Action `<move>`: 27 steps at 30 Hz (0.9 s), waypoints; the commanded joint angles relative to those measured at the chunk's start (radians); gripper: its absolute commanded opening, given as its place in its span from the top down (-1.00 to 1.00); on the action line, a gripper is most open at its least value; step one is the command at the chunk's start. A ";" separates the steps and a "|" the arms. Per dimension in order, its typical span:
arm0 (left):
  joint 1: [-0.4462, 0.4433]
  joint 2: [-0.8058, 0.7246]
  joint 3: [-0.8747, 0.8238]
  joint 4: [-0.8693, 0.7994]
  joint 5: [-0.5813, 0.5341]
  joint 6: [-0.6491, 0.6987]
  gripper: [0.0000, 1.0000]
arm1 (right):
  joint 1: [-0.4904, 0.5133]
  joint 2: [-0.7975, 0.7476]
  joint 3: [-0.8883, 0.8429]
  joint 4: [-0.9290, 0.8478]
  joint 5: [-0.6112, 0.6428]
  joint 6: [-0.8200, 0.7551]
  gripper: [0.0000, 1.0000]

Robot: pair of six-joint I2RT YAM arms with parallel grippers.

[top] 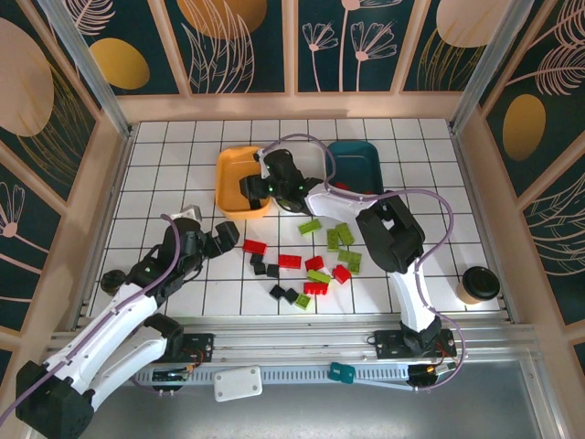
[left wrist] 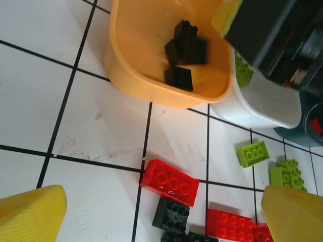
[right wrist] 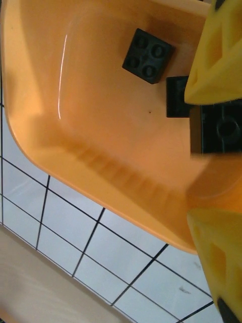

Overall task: Sort the legos into containers by color
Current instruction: Place the lego in the container, then pick up the lego from the center of the table.

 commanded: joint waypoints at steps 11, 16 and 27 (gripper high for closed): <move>-0.234 0.212 0.056 0.120 -0.056 0.016 -0.89 | -0.018 -0.368 -0.429 0.207 0.110 0.126 -0.26; -0.396 0.452 0.173 0.165 -0.127 0.053 -0.80 | -0.042 -0.592 -0.717 0.238 0.182 0.179 -0.26; -0.517 0.837 0.415 0.172 -0.181 0.172 -0.78 | -0.112 -1.088 -1.045 0.078 0.324 0.213 -0.28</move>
